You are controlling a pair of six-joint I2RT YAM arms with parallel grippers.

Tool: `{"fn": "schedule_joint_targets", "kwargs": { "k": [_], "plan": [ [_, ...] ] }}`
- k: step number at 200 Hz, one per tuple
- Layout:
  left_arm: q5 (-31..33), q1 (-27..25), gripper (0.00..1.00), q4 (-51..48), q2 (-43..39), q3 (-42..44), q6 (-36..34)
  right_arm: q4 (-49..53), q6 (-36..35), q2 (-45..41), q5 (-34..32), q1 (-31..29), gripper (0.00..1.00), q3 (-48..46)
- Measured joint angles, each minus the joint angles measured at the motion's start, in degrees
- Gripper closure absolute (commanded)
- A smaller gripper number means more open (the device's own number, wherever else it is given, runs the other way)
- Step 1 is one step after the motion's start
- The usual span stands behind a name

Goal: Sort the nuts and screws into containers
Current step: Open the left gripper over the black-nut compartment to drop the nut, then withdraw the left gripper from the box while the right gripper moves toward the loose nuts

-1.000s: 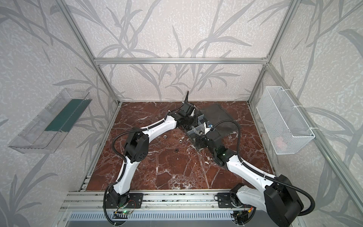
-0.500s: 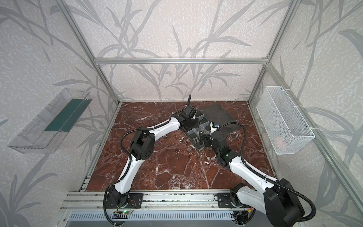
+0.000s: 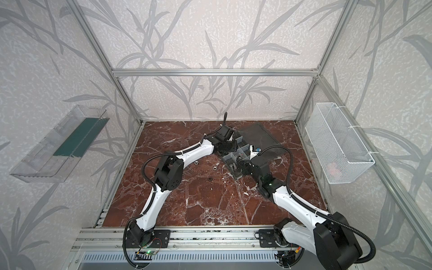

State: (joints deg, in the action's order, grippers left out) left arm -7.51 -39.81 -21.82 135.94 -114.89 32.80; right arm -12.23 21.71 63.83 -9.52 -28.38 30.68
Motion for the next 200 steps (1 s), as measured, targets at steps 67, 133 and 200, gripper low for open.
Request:
{"fn": "schedule_joint_targets", "kwargs": {
  "k": [67,133,200],
  "plan": [
    [2.58,0.17,0.37,-2.58,-6.38,3.17,-3.23,-0.2,0.66,0.0,0.68,0.02,0.01,0.0],
    [8.5,0.72,0.0,-3.39,-18.05,10.49,-5.73,-0.57,0.83,0.24,2.6,0.07,0.01,0.0],
    [18.08,0.96,0.0,-3.1,-25.18,16.46,-3.85,-1.07,0.81,1.97,4.74,0.07,0.01,0.0]
  ]
}}
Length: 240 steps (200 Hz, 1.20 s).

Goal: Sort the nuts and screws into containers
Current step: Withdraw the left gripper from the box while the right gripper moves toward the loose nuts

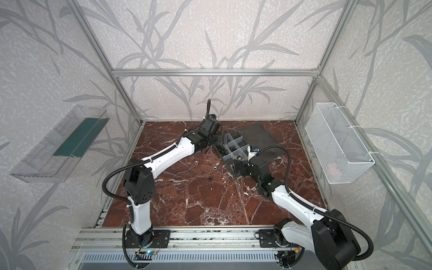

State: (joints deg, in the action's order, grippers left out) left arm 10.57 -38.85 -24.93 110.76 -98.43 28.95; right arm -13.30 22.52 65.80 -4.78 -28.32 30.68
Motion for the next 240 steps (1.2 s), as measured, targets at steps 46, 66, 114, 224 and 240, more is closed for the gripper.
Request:
{"fn": "schedule_joint_targets", "kwargs": {
  "k": [46,66,114,224,240],
  "plan": [
    [-0.07,-0.02,0.01,9.18,-8.04,14.78,-2.43,-0.48,-0.11,1.33,2.05,0.04,0.01,0.07],
    [-1.57,0.5,0.01,14.21,-12.17,23.26,-3.26,-0.46,-0.94,2.62,2.97,-0.59,0.01,0.61],
    [-9.75,5.64,0.0,18.91,-14.78,29.86,-0.63,1.9,-6.51,7.93,2.25,-7.23,0.01,6.43],
    [-25.83,15.15,0.0,25.94,-36.0,57.48,11.89,16.63,-16.85,29.24,2.38,-19.08,0.03,24.81],
    [-26.47,15.23,0.01,27.61,-38.77,60.92,13.22,19.71,-16.96,32.2,3.3,-19.28,0.04,27.54]
  ]
}}
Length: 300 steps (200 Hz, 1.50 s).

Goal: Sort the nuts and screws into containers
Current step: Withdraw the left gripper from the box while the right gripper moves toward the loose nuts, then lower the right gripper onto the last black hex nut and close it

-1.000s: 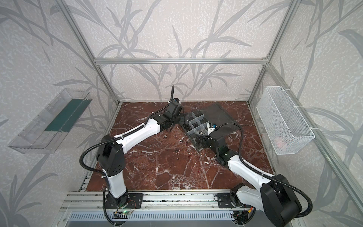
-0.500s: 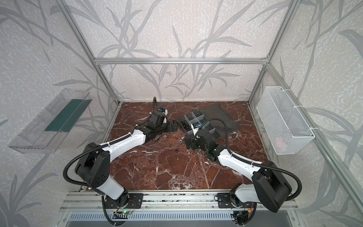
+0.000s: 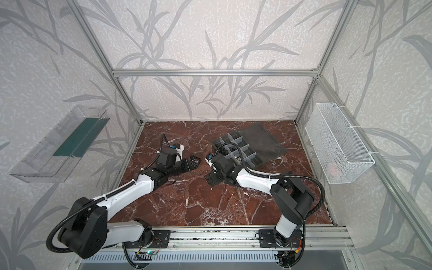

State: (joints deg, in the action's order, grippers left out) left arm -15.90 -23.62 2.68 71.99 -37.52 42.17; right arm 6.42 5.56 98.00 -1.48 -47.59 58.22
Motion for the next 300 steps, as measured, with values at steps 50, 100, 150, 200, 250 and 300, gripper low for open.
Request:
{"fn": "schedule_joint_targets", "kwargs": {
  "k": [50,100,150,200,250,300],
  "plan": [
    [-0.68,0.17,0.0,3.13,-2.45,6.03,2.56,4.42,-0.02,6.69,1.88,-0.15,0.11,3.98],
    [-2.27,0.17,0.0,6.4,-2.86,7.72,2.99,5.95,0.13,9.49,2.14,-0.22,0.2,4.98],
    [-2.97,0.17,0.0,10.75,-4.13,10.73,4.57,5.95,0.2,11.13,2.49,-0.92,0.31,7.02],
    [-3.23,0.17,0.0,11.08,-4.66,10.73,4.61,5.92,0.2,12.09,2.51,-1.29,0.49,8.0],
    [-3.63,0.17,0.0,11.13,-4.79,10.73,5.53,5.92,0.2,12.7,2.49,-1.42,0.61,8.7],
    [-4.72,0.17,0.01,11.15,-4.52,10.73,6.08,5.95,0.24,13.03,2.6,-1.49,0.78,9.14]
  ]
}}
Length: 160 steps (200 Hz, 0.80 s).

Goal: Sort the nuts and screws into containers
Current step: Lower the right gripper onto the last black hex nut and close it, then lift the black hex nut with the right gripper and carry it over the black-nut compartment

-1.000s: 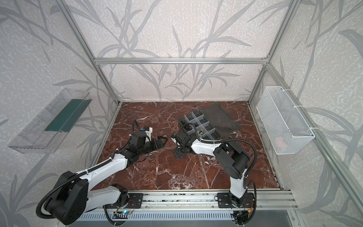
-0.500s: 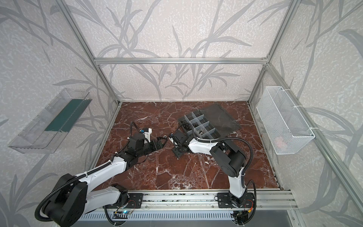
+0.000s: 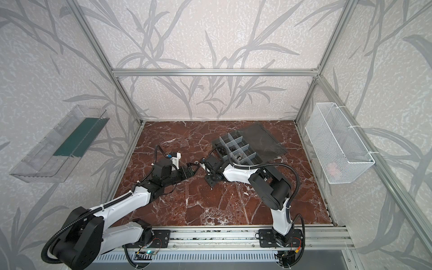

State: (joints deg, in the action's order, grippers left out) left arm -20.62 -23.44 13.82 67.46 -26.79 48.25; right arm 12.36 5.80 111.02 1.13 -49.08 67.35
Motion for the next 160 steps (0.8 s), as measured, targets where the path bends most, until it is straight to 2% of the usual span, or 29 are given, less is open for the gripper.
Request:
{"fn": "schedule_joint_targets", "kwargs": {
  "k": [41,92,160],
  "plan": [
    [-0.72,0.0,0.01,-0.15,0.22,-0.11,-0.02,-0.02,0.11,-0.04,-0.02,0.0,0.83,0.0],
    [-1.6,0.0,0.0,-0.52,0.22,-0.55,-0.04,-0.02,0.42,-1.75,0.85,1.11,0.84,-1.62],
    [-3.45,0.0,0.0,-3.17,-0.63,-4.26,-0.2,-0.7,3.39,-10.12,3.93,7.43,0.86,-3.85]
  ]
}}
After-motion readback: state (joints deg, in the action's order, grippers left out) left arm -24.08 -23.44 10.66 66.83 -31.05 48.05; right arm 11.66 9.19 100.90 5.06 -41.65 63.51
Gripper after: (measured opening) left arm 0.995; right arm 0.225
